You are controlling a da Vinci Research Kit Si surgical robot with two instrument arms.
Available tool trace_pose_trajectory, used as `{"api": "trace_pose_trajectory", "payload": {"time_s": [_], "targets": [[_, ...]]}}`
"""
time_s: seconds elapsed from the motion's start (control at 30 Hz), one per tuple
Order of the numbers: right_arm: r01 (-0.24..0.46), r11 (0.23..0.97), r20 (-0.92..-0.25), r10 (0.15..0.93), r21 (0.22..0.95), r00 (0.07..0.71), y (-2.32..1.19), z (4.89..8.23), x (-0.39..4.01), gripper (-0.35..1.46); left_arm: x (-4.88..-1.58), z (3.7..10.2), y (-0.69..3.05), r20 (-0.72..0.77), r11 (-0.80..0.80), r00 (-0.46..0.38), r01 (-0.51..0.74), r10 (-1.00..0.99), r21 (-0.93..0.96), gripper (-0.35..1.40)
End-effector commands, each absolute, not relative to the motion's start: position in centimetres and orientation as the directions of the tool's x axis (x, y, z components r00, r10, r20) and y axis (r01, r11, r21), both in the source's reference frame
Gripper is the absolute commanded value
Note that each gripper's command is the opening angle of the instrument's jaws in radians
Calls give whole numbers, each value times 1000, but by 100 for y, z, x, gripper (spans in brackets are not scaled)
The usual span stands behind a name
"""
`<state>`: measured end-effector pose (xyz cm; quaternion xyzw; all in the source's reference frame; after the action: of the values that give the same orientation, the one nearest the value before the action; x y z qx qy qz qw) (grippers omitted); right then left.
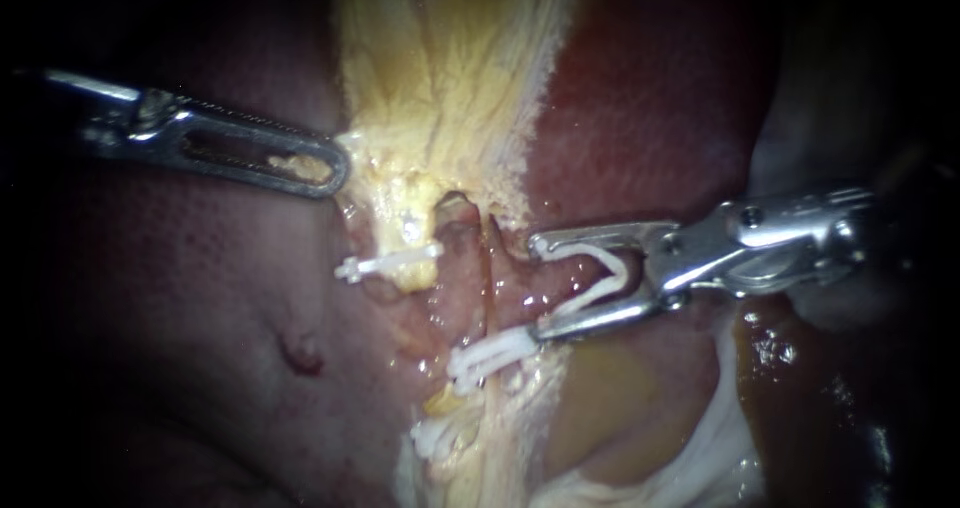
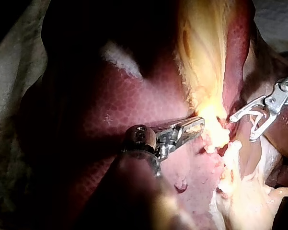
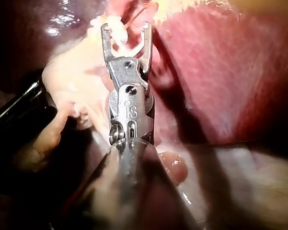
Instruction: Clipping third clip right tube
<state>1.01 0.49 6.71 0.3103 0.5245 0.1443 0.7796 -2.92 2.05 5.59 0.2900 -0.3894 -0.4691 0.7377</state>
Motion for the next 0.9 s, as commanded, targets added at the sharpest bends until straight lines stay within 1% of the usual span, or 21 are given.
{"api": "trace_pose_trajectory", "payload": {"time_s": [0.03, 0.27, 0.5, 0.77, 0.9], "targets": [[94, 755, -716, 564, 649, 410, 48, 677, 103, 50, -292, 560, 205, 303, 392, 257, 467, -918, 793, -35], [77, 716, -675, 611, 694, 414, 50, 703, 113, 49, -292, 560, 204, 303, 392, 257, 467, -918, 793, -35], [80, 695, -658, 628, 714, 416, 51, 710, 121, 49, -292, 560, 204, 303, 392, 257, 467, -918, 793, -35], [88, 658, -636, 672, 748, 378, 50, 716, 138, 49, -292, 560, 204, 303, 392, 257, 467, -918, 793, -35], [111, 633, -626, 696, 766, 351, 50, 721, 143, 48, -292, 561, 204, 303, 392, 257, 467, -918, 793, -35]]}}
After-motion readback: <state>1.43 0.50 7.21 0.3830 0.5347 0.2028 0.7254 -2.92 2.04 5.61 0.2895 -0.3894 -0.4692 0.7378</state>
